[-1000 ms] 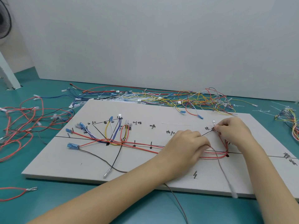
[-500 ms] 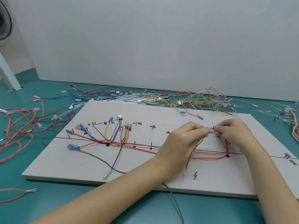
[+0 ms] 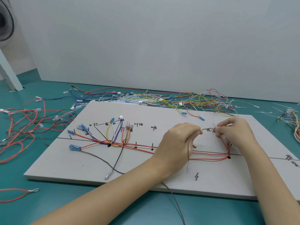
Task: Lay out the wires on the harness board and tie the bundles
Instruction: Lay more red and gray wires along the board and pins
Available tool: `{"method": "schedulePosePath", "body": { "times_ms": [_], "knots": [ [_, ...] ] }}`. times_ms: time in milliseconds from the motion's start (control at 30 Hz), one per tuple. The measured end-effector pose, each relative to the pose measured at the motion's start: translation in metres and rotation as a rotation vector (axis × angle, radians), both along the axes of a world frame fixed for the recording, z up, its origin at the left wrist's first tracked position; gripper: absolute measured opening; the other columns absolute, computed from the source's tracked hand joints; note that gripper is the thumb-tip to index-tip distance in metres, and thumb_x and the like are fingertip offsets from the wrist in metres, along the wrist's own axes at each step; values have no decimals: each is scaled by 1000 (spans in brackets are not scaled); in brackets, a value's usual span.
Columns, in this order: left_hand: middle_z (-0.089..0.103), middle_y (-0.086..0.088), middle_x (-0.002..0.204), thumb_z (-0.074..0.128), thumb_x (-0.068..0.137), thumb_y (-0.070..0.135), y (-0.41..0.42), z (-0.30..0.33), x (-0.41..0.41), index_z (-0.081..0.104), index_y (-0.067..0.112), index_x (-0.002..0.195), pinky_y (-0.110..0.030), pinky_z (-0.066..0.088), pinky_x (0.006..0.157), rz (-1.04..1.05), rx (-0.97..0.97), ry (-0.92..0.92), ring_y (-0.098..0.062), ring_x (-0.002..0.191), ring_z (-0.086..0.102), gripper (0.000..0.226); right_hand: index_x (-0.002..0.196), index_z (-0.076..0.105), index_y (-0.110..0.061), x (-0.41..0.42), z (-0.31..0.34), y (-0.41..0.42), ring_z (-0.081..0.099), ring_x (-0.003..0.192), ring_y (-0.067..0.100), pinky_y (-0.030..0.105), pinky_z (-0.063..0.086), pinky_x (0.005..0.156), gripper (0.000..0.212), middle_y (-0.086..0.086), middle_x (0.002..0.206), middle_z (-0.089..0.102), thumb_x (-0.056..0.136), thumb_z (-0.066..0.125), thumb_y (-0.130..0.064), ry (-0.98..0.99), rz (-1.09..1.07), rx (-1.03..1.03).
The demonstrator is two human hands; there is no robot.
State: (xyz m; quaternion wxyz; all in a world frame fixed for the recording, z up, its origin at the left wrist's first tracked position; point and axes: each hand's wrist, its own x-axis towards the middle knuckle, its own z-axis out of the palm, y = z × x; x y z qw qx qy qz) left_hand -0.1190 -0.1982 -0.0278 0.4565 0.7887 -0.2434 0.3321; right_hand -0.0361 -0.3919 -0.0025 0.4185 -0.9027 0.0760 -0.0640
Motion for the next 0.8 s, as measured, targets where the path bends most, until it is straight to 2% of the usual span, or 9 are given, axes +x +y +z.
{"method": "schedulePosePath", "body": {
  "times_ms": [67, 167, 233, 333, 433, 533, 667, 800],
  "knots": [
    [72, -9, 97, 53, 95, 4, 2, 2, -1, 71, 1, 96, -37, 50, 84, 21, 22, 13, -25, 92, 65, 18, 76, 67, -12, -1, -1, 1, 48, 40, 21, 24, 40, 49, 11, 4, 59, 68, 84, 63, -5, -29, 9, -32],
    [72, -9, 95, 54, 95, 4, 3, 3, -3, 71, 1, 95, -37, 49, 83, 43, 43, 34, -26, 91, 64, 17, 74, 68, -19, -2, -1, 3, 54, 39, 21, 23, 42, 50, 18, -1, 59, 68, 83, 59, -6, -32, 31, -139],
    [72, -9, 94, 54, 95, 4, 4, 3, -4, 71, 1, 95, -38, 48, 82, 48, 71, 43, -27, 89, 64, 17, 73, 69, -23, -3, -1, 4, 59, 46, 21, 25, 46, 55, 20, -2, 63, 69, 82, 57, -9, -11, 48, -204],
    [71, -9, 88, 55, 93, 4, 5, 3, -6, 70, 0, 92, -39, 47, 79, 10, 138, 59, -29, 85, 62, 16, 68, 70, -28, -3, -1, 4, 60, 66, 26, 32, 50, 69, 21, -3, 69, 67, 82, 60, -16, 22, 69, -276],
    [71, -8, 86, 56, 93, 5, 5, 5, -9, 71, 1, 91, -37, 47, 77, -49, 201, 86, -27, 83, 62, 16, 68, 72, -27, -3, 0, 3, 59, 71, 26, 30, 46, 67, 21, -4, 65, 64, 83, 60, -19, 31, 73, -280],
    [72, -9, 88, 58, 93, 8, 3, 4, -11, 72, 2, 93, -37, 49, 77, -133, 269, 134, -27, 85, 63, 15, 75, 75, -24, -4, 1, 2, 60, 81, 27, 30, 44, 68, 22, -1, 77, 69, 85, 57, -17, 23, 89, -279],
    [74, -12, 93, 60, 93, 9, -3, 7, -13, 74, 2, 98, -35, 48, 77, -227, 282, 255, -28, 87, 65, 17, 73, 72, -24, -7, 1, 2, 61, 80, 27, 31, 46, 71, 18, -1, 77, 70, 85, 60, -20, -16, 91, -263],
    [75, -10, 98, 61, 93, 11, -6, 7, -15, 75, 5, 104, -35, 49, 78, -251, 313, 322, -26, 90, 65, 18, 76, 68, -33, -6, -2, 3, 60, 88, 22, 30, 44, 71, 11, -8, 84, 67, 86, 63, -31, -47, 15, -490]
  ]
}}
